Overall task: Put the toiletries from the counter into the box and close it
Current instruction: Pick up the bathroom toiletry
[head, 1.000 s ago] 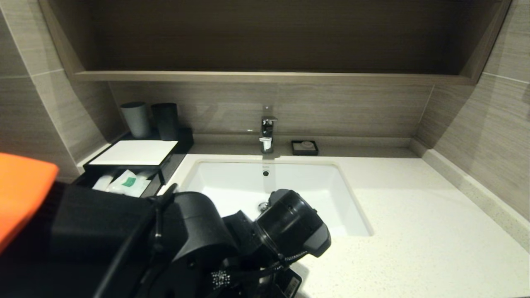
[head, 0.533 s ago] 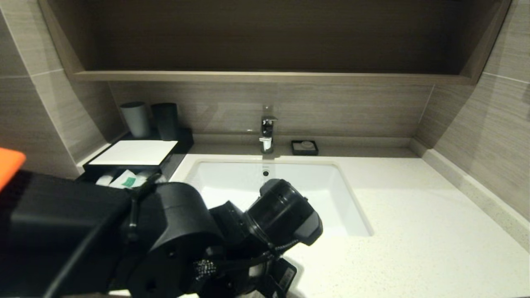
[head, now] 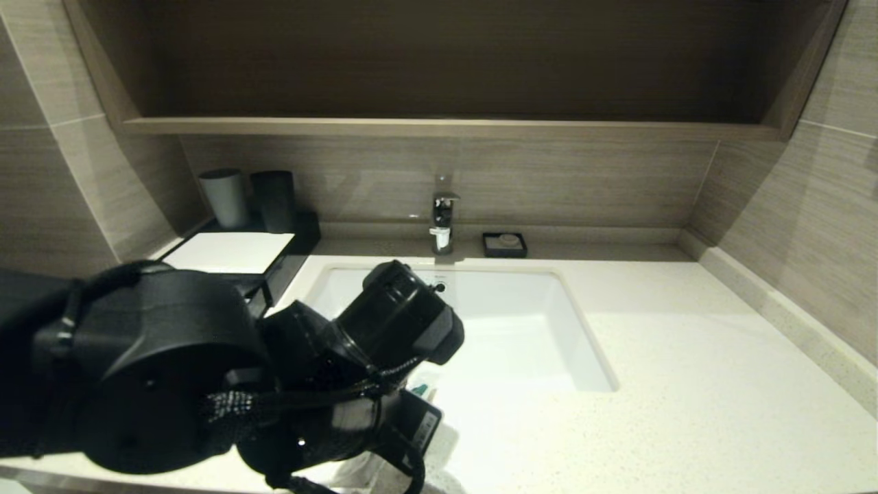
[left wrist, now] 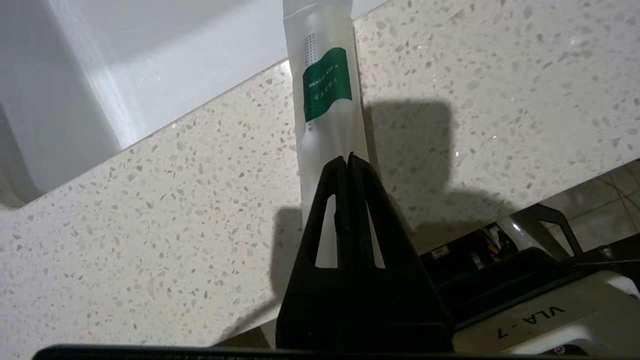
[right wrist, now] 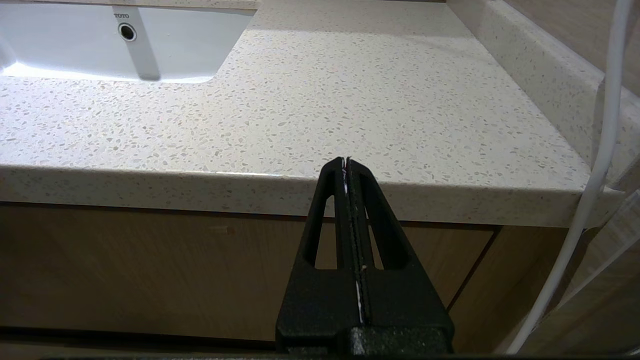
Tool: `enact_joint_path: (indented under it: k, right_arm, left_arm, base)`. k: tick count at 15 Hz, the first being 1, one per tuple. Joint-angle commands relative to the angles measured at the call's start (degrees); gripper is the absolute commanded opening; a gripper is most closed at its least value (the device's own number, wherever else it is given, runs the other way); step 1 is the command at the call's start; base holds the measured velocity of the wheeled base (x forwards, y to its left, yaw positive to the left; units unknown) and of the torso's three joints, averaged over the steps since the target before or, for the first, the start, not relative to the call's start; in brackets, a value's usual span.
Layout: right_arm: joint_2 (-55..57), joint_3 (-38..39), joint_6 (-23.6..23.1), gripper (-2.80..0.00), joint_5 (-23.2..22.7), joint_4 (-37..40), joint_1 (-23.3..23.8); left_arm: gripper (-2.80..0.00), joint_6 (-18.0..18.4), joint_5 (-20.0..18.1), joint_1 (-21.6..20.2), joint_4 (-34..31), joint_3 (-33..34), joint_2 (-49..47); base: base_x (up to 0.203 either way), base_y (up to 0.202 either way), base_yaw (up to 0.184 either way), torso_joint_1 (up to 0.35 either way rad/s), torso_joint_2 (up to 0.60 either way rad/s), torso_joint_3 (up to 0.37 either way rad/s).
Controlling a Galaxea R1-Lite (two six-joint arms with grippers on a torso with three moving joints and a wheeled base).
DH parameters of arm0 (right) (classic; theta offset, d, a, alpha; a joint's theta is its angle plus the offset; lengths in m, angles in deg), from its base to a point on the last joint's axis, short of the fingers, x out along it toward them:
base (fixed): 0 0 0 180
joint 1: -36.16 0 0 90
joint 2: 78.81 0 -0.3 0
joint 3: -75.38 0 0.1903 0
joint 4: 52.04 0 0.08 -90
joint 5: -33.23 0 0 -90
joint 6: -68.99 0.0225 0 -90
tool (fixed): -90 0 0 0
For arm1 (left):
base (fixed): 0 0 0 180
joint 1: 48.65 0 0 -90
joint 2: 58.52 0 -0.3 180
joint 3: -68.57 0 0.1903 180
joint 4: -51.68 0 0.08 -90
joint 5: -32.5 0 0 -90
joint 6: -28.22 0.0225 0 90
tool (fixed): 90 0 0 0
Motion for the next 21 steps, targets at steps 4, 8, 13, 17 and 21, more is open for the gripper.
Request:
enact_joint_path:
  k: [4, 8, 13, 17, 21]
  right_arm:
    - [0.07, 0.09, -0.02, -2.80, -0.03, -0.01, -0.01]
    - [0.03, 0.09, -0.02, -2.80, -0.03, -0.01, -0.01]
    - [0.04, 0.09, -0.02, -2.80, -0.03, 0.05, -0.01]
    - [0.01, 0.09, -0.02, -2.80, -0.03, -0.01, -0.01]
    - [0.06, 0.09, -0.02, -2.80, -0.03, -0.01, -0.01]
  left_arm:
    - [-2.80, -0.64, -0.30, -1.39, 1.53, 10.69, 4.38]
    - [-2.80, -0.96, -0.41, -3.35, 6.24, 14.68, 5.97]
    - [-2.80, -0.96, -0.33, -3.79, 6.24, 15.67, 7.59]
    - [-2.80, -0.48, -0.33, -3.75, 5.96, 16.81, 8.00]
    - [-2.80, -0.27, -0.42, -3.79, 5.08, 17.32, 8.98]
  base:
    - [0.000, 0.000, 0.000, 0.000, 0.00, 0.000]
    - [0.000, 0.000, 0.000, 0.000, 0.00, 0.000]
    - [0.000, 0.000, 0.000, 0.000, 0.00, 0.000]
    - [0.000, 0.000, 0.000, 0.000, 0.00, 0.000]
    - [0.000, 0.000, 0.000, 0.000, 0.00, 0.000]
